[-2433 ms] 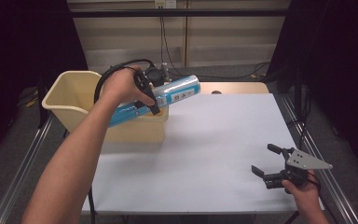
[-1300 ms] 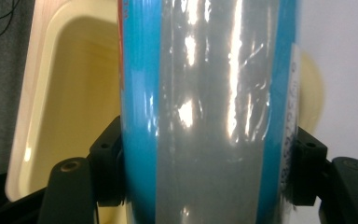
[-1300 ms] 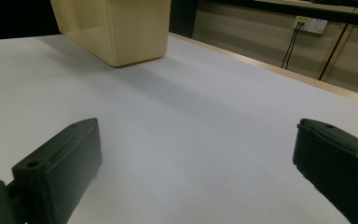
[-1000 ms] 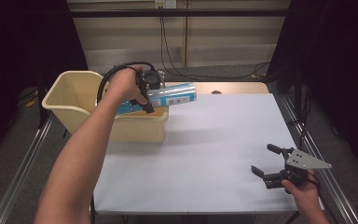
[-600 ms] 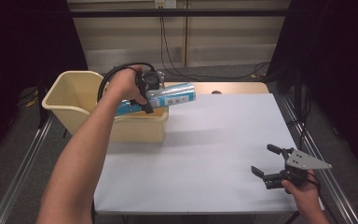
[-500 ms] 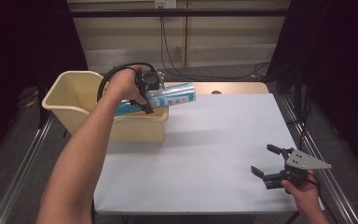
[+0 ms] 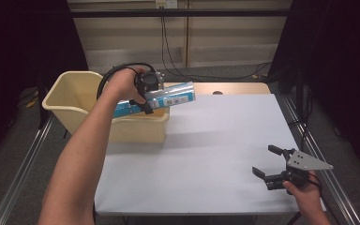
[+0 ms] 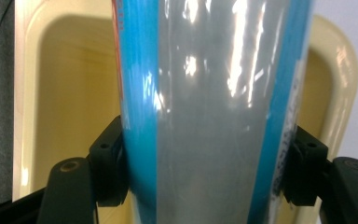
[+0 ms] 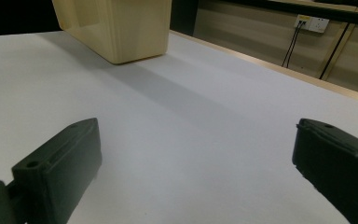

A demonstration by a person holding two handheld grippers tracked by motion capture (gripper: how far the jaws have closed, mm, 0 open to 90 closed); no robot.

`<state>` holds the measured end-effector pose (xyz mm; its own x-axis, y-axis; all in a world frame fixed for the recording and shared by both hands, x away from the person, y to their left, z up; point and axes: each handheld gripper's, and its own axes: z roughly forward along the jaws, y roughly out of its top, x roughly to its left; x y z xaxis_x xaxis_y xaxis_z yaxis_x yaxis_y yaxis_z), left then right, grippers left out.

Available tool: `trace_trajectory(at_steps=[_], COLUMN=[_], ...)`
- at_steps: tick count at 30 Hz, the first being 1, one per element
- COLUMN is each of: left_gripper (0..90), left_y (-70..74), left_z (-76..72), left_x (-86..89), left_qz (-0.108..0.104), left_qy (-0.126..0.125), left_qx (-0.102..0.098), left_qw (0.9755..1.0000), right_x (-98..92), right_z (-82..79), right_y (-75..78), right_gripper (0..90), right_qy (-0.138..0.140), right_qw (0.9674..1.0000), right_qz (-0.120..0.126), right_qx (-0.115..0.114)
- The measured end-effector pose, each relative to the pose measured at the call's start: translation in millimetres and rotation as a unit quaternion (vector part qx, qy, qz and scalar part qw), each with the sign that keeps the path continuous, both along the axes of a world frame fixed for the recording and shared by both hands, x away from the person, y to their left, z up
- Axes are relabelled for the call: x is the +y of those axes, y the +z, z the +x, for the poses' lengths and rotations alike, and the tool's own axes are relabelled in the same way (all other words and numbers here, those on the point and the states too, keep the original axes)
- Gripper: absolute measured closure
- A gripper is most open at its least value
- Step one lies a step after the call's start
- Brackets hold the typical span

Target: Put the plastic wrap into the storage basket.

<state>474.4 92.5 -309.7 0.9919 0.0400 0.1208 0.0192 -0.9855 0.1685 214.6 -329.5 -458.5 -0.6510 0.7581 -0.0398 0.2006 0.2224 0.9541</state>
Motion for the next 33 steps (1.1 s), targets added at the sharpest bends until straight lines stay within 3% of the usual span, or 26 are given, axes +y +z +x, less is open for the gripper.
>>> trace_trajectory(at_steps=[4,7,9,10,12,14,16,19,20,21,23,24,25,27,28,29,30,31,32,33], left_gripper=[31.1,31.1,31.5,31.9,25.7,19.0,17.3,15.1,14.3,14.2,14.1,14.0,13.5,13.6,14.1,14.2,14.2,14.0,13.6,13.6], left_y=[-6.8,-3.8,10.0,21.4,39.8,48.8,49.7,45.3,42.3,41.8,39.5,37.8,37.9,34.6,33.8,32.3,29.8,28.6,26.8,24.8], left_z=[2.2,3.1,5.3,5.9,3.6,1.2,-3.0,-8.3,-10.8,-11.1,-13.0,-14.7,-14.6,-17.7,-17.6,-18.7,-20.2,-20.2,-21.6,-22.7], left_x=[3.3,5.2,10.7,13.8,18.9,24.3,27.5,30.3,31.0,31.7,32.4,33.0,34.2,35.2,36.5,36.6,36.9,38.0,37.6,38.2], left_qz=[0.002,0.0,-0.056,-0.098,-0.146,-0.161,-0.161,-0.171,-0.184,-0.182,-0.19,-0.207,-0.208,-0.237,-0.237,-0.243,-0.252,-0.248,-0.251,-0.251], left_qy=[0.003,0.004,0.021,0.034,0.061,0.09,0.095,0.119,0.134,0.132,0.14,0.156,0.157,0.176,0.167,0.173,0.186,0.18,0.182,0.18], left_qx=[0.032,0.03,0.019,0.013,0.008,0.01,0.017,0.037,0.04,0.042,0.045,0.049,0.052,0.053,0.053,0.053,0.061,0.061,0.057,0.057], left_qw=[0.9995,0.9995,0.998,0.9945,0.9874,0.9828,0.9822,0.9773,0.9728,0.9735,0.9708,0.9646,0.9641,0.954,0.9555,0.9531,0.9478,0.95,0.9488,0.9494], right_x=[-0.5,-0.1,-0.1,0.0,0.6,1.3,1.8,1.7,1.4,1.1,0.5,0.3,0.3,0.3,0.4,0.4,0.6,0.8,0.8,0.8], right_z=[0.2,-0.1,0.5,0.4,0.8,0.9,1.2,0.5,0.2,0.0,0.0,0.6,0.7,1.0,0.9,0.5,0.5,0.2,0.2,0.0], right_y=[-0.2,-0.4,-0.8,-0.7,-0.9,-1.0,-1.2,-1.0,-0.7,-0.5,-0.2,-0.2,-0.4,-0.7,-0.6,-0.5,-0.5,-0.7,-0.7,-0.7], right_gripper=[0.8,0.8,0.8,0.8,0.8,0.8,0.8,0.8,0.8,0.8,0.8,0.8,0.8,0.8,0.8,0.8,0.8,0.8,0.8,0.8], right_qy=[-0.001,-0.002,0.0,-0.002,-0.001,-0.002,-0.001,0.001,0.0,-0.002,-0.005,-0.005,-0.005,-0.004,-0.004,-0.005,-0.004,-0.005,-0.004,-0.007], right_qw=[1.0,1.0,1.0,1.0,1.0,1.0,1.0,1.0,1.0,1.0,1.0,1.0,1.0,1.0,1.0,1.0,1.0,1.0,1.0,1.0], right_qz=[-0.001,0.002,0.0,-0.001,-0.001,-0.002,-0.003,-0.003,-0.003,0.0,0.003,0.003,0.004,0.003,0.003,0.001,0.001,0.002,0.001,0.0], right_qx=[0.001,0.005,0.003,0.004,0.005,0.005,0.003,0.006,0.006,0.005,0.006,0.003,0.005,0.005,0.006,0.005,0.006,0.006,0.007,0.006])
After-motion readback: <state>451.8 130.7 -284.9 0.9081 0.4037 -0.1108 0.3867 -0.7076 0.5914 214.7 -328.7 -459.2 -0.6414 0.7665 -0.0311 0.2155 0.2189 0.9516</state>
